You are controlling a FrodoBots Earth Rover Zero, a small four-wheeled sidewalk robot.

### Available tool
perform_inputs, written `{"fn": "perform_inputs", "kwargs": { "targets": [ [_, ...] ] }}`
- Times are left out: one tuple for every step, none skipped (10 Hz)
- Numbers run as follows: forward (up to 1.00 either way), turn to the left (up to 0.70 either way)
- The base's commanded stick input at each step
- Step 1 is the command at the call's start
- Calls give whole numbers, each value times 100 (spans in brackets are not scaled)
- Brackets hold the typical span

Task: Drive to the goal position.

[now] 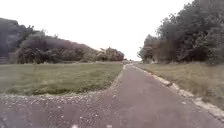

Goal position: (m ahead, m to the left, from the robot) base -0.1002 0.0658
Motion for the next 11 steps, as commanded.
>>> {"fn": "perform_inputs", "kwargs": {
  "targets": [
    [4,0],
    [1,0],
    [-13,0],
    [-30,0],
    [-55,0],
    [-81,0],
    [-98,0],
    [-99,0],
    [-99,0],
    [-99,0],
    [-98,2]
  ]
}}
